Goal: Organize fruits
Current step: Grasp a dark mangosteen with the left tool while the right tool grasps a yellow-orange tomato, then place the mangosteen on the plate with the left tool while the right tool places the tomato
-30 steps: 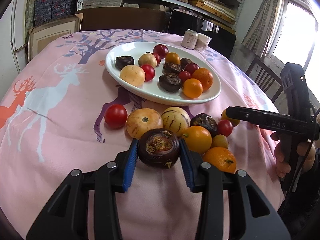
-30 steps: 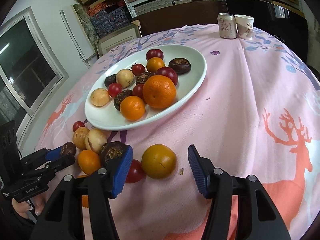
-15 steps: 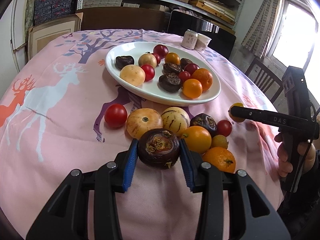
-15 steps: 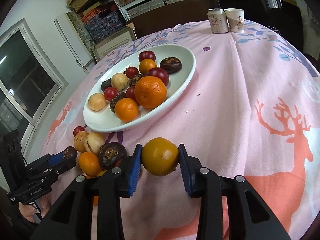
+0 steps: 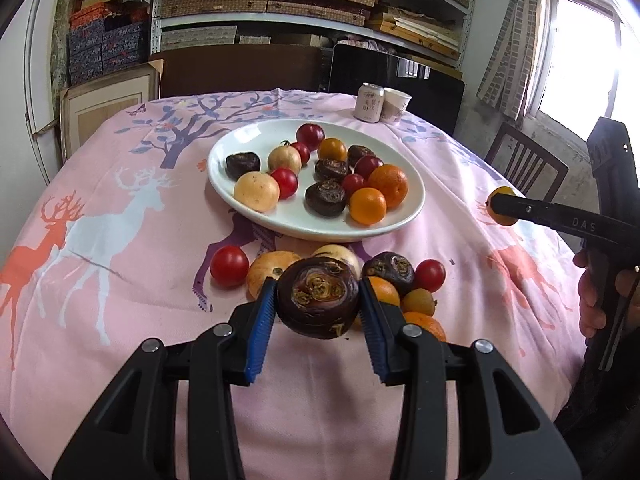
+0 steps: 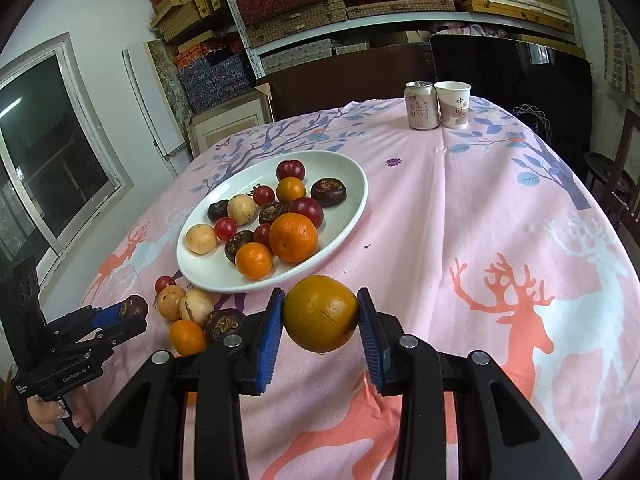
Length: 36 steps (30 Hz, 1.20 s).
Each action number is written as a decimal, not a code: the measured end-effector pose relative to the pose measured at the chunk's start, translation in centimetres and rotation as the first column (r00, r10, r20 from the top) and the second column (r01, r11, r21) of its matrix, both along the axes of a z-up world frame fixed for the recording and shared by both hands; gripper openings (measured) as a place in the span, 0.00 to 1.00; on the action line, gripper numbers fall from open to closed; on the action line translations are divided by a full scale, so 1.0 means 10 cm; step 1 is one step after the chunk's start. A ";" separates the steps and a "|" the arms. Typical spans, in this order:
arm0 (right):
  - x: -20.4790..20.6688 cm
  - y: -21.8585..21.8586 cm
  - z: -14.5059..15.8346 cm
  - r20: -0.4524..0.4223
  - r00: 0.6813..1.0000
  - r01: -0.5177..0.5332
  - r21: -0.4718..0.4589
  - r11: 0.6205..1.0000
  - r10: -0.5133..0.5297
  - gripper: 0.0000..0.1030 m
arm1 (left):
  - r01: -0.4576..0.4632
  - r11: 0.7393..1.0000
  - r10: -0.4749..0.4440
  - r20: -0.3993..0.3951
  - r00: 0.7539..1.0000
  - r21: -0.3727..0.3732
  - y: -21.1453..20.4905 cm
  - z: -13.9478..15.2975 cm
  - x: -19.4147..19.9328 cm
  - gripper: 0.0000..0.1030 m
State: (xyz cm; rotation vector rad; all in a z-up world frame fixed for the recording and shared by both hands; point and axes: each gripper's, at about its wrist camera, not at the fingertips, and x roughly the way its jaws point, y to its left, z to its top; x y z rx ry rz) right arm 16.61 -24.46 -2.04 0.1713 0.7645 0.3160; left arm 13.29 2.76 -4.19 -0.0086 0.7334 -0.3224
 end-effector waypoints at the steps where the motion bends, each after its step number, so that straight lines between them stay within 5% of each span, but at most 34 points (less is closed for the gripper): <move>1: 0.00 0.00 0.04 0.011 1.000 -0.001 -0.002 1.000 0.001 0.36 | 0.008 1.000 -0.008 0.014 1.000 0.007 -0.03 0.06 0.01 0.39; 10: 0.49 0.05 0.39 0.069 0.997 0.029 -0.020 0.999 -0.028 0.36 | 0.014 0.996 -0.019 0.063 0.998 0.088 -0.25 0.31 0.49 0.39; 19: 1.25 0.28 0.15 0.033 0.998 0.058 -0.081 0.995 -0.056 0.36 | -0.032 0.997 0.033 -0.018 0.999 0.067 -0.23 -0.02 1.07 0.39; 21: 1.37 0.34 0.06 0.019 0.999 0.044 -0.096 0.994 -0.042 0.36 | -0.042 0.997 0.043 -0.017 0.999 0.060 -0.20 -0.05 1.10 0.44; 22: 1.42 0.36 0.02 0.013 0.999 0.038 -0.110 0.993 -0.037 0.37 | -0.050 0.997 0.051 -0.009 0.999 0.057 -0.18 -0.05 1.09 0.54; 24: 1.42 0.37 -0.01 0.029 0.998 0.058 -0.119 0.991 -0.054 0.50 | -0.066 0.997 0.065 0.028 0.997 0.031 -0.13 0.00 1.05 0.66; 26: 1.36 0.34 -0.03 0.036 0.997 0.067 -0.100 0.993 -0.064 0.52 | -0.075 0.997 0.075 0.063 0.995 0.009 -0.09 0.04 1.00 0.73; 32: 0.91 0.16 -0.04 0.067 0.993 0.100 -0.020 0.995 -0.098 0.56 | -0.062 0.998 0.060 0.077 0.995 0.022 -0.10 0.03 0.78 0.73; 36: 0.63 0.09 -0.17 0.034 0.993 0.117 -0.053 0.992 -0.116 0.62 | -0.042 0.997 0.038 0.064 0.997 0.068 -0.16 -0.03 0.55 0.75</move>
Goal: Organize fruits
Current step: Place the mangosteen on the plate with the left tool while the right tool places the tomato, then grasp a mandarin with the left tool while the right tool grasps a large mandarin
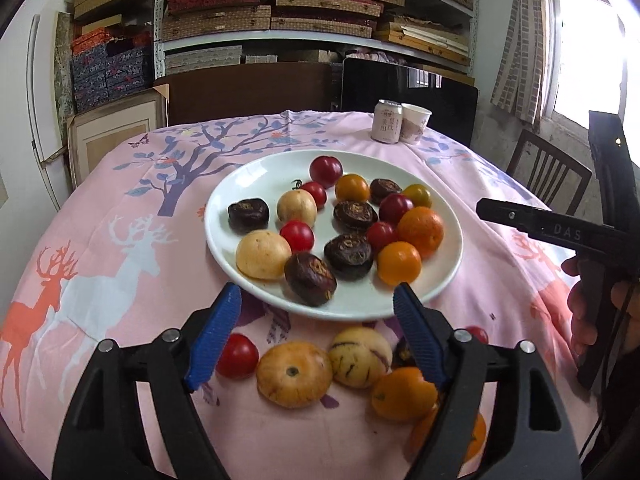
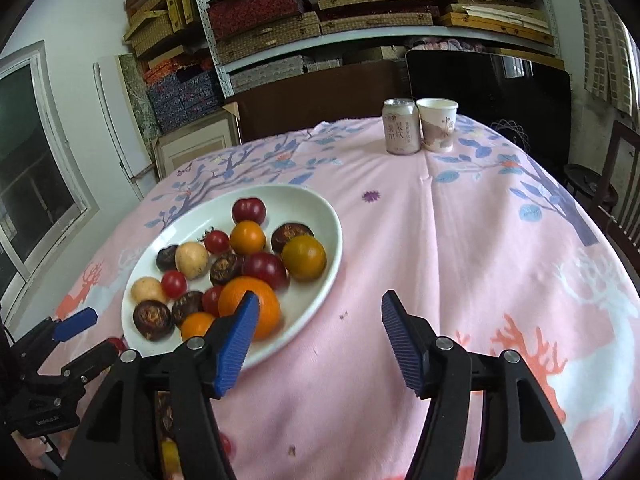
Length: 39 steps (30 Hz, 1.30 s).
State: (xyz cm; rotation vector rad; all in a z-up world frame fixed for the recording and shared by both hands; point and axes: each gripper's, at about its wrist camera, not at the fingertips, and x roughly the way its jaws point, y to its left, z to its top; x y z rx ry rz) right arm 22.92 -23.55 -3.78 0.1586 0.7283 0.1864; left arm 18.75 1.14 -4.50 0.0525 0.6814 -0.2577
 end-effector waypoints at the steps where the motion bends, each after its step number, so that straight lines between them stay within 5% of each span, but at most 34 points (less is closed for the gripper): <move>1: -0.04 -0.01 -0.02 -0.028 1.000 -0.011 0.004 1.000 0.011 0.62 | -0.002 1.000 0.002 -0.010 1.000 0.005 0.01 -0.01 -0.06 0.75; 8: -0.62 0.23 0.08 -0.026 0.985 -0.169 -0.029 0.985 0.168 0.62 | -0.073 0.997 0.072 -0.074 0.995 -0.004 0.30 -0.08 -0.41 0.78; 19: -1.21 0.96 -0.10 -0.104 0.898 -0.432 -0.021 0.902 0.427 0.62 | -0.121 0.992 0.124 -0.111 0.986 0.036 0.57 -0.20 -0.68 0.78; 27: -1.20 1.23 -0.23 -0.167 0.886 -0.445 -0.042 0.894 0.433 0.54 | -0.120 0.993 0.119 -0.113 0.986 -0.001 0.64 -0.22 -0.74 0.78; 39: -1.10 1.15 -0.27 -0.139 0.917 -0.383 -0.038 0.923 0.375 0.42 | -0.094 0.995 0.097 -0.121 0.988 0.032 0.55 -0.24 -0.73 0.78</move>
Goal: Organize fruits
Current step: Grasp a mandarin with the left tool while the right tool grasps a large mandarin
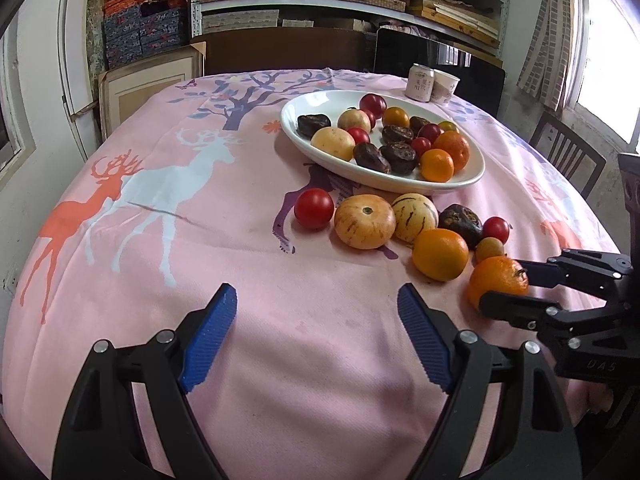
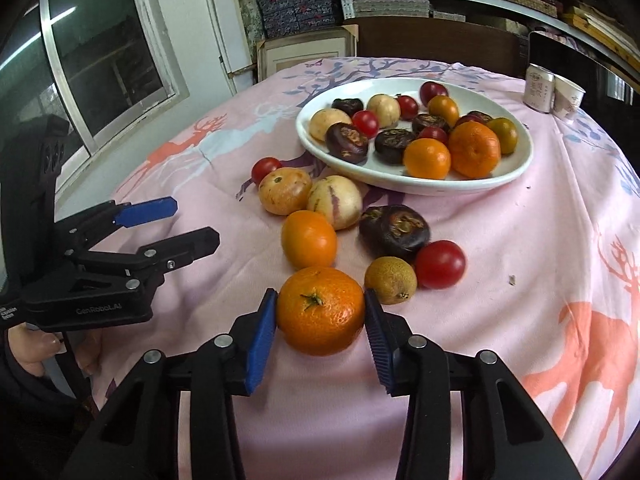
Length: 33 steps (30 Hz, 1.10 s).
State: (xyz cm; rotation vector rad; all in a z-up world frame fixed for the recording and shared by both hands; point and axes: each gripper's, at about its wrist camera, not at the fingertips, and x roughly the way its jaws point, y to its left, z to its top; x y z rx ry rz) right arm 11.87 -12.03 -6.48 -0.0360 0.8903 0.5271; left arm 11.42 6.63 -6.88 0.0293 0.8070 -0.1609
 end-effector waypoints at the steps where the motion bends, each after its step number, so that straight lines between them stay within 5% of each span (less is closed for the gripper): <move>1: -0.01 -0.06 0.02 0.007 1.000 0.009 0.012 1.000 -0.009 0.42 | 0.010 1.000 -0.009 -0.006 1.000 0.004 -0.03 0.00 0.00 0.78; 9: -0.06 -0.79 0.14 0.039 0.984 0.172 0.038 0.984 -0.173 0.42 | 0.146 0.987 -0.145 -0.015 0.989 0.070 -0.69 0.02 0.12 0.75; 12: -0.06 -0.95 0.10 0.020 0.980 0.198 0.058 0.978 -0.199 0.42 | 0.176 0.982 -0.171 -0.065 0.983 0.070 -0.85 -0.04 0.27 0.50; 14: -0.07 -1.01 0.07 0.010 0.980 0.198 0.072 0.978 -0.199 0.42 | 0.183 0.981 -0.177 -0.092 0.980 0.058 -0.89 -0.09 0.34 0.43; 21: -0.07 -1.07 -0.03 -0.016 0.982 0.190 0.107 0.976 -0.189 0.43 | 0.176 0.984 -0.175 -0.120 0.977 -0.007 -0.87 -0.14 0.47 0.38; 33: -0.09 -1.09 -0.02 -0.015 0.983 0.184 0.118 0.976 -0.183 0.43 | 0.139 0.988 -0.141 -0.038 0.989 -0.063 -0.56 0.06 0.15 0.38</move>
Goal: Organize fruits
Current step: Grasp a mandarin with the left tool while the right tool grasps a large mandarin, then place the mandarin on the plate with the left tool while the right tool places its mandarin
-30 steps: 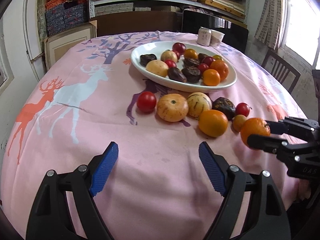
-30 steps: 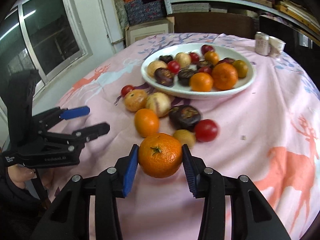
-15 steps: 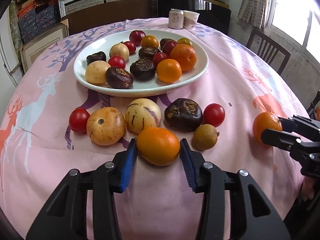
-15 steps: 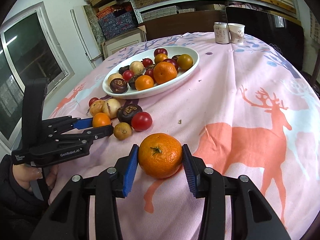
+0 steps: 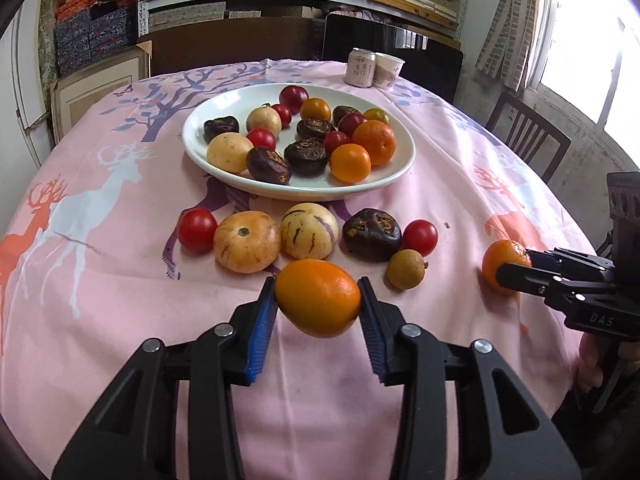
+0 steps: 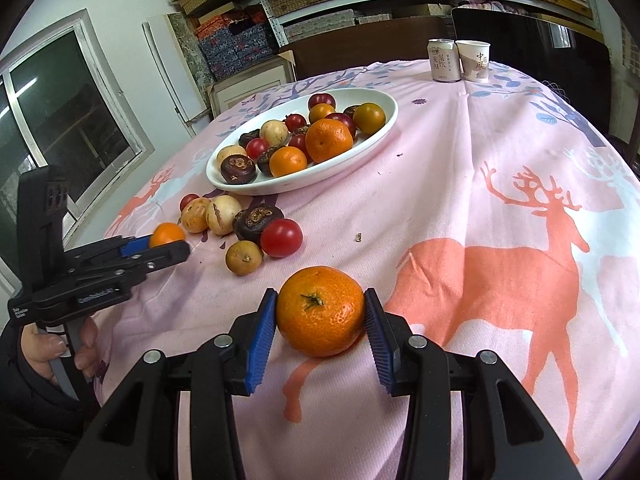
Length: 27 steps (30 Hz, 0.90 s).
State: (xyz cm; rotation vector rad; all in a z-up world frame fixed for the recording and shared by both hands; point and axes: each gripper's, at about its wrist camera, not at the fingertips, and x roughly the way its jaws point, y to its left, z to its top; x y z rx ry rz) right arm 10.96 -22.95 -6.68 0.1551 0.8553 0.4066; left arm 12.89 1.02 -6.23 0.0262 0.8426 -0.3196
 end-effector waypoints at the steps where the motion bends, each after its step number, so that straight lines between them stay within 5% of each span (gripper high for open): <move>1: 0.00 0.00 0.00 0.000 1.000 0.000 0.000 1.000 0.000 0.43 | -0.008 1.000 0.008 0.002 1.000 -0.004 0.05 0.02 -0.03 0.38; 15: -0.01 0.03 0.12 0.028 1.000 0.004 -0.009 1.000 -0.004 0.42 | -0.059 0.998 0.060 0.053 0.997 -0.020 0.40 0.24 -0.27 0.38; 27: 0.16 -0.19 0.68 0.156 0.986 0.053 0.006 0.999 -0.054 0.42 | -0.030 1.000 0.030 0.130 0.991 -0.007 0.28 0.58 -0.07 0.38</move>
